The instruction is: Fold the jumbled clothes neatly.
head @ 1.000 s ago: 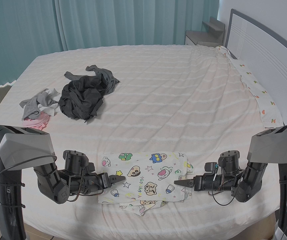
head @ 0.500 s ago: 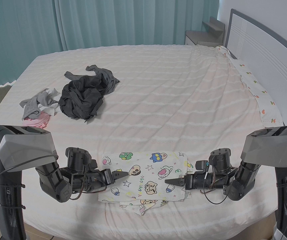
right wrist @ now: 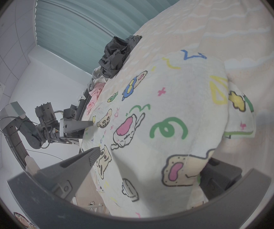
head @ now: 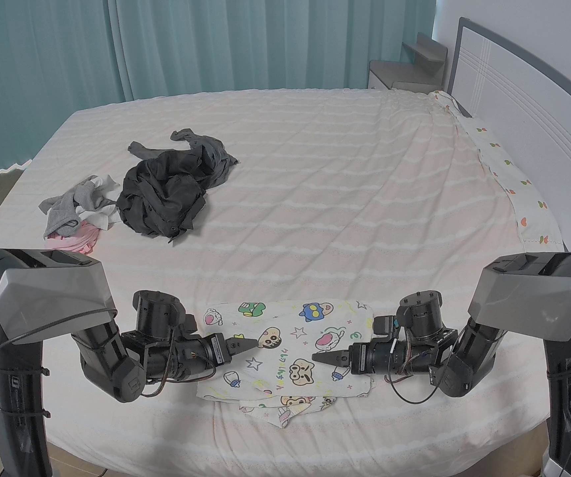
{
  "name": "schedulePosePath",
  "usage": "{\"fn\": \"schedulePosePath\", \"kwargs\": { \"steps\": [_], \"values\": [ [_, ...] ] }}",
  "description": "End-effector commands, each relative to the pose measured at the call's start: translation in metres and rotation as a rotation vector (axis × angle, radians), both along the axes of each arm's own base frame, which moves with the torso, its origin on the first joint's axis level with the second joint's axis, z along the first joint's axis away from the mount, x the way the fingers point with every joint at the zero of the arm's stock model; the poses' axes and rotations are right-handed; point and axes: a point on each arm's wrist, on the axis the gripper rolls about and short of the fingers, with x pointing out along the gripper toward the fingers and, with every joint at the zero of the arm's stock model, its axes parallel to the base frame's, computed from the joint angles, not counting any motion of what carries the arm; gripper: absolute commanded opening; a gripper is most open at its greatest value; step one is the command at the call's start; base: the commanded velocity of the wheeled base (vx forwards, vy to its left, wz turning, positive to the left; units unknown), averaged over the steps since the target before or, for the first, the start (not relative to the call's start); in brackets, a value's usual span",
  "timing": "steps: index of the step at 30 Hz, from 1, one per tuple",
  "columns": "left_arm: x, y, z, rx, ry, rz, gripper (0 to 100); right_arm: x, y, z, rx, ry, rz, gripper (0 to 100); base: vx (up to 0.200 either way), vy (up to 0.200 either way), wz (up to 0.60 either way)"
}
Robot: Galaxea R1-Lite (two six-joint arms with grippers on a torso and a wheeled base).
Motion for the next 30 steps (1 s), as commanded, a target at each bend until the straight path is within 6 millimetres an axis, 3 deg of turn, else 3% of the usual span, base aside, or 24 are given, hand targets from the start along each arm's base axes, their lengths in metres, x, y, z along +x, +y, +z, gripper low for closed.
{"fn": "schedulePosePath", "kwargs": {
  "steps": [1,9,24,30],
  "values": [
    [-0.001,0.000,0.002,-0.001,-0.004,-0.002,0,0.000,0.003,0.000,0.005,-0.003,-0.006,0,0.000,0.000,0.00],
    [-0.003,-0.002,0.002,0.001,0.002,-0.009,0,-0.004,0.001,0.001,0.004,0.009,-0.018,0,0.000,0.000,0.00],
    [-0.003,0.000,0.024,0.002,0.014,0.003,0,-0.012,0.009,0.004,0.036,0.018,-0.007,0,0.000,0.000,0.00],
    [-0.002,0.003,0.024,0.003,0.014,0.015,0,-0.012,0.012,0.005,0.040,0.010,-0.002,0,0.000,0.200,0.00]
  ]
}}
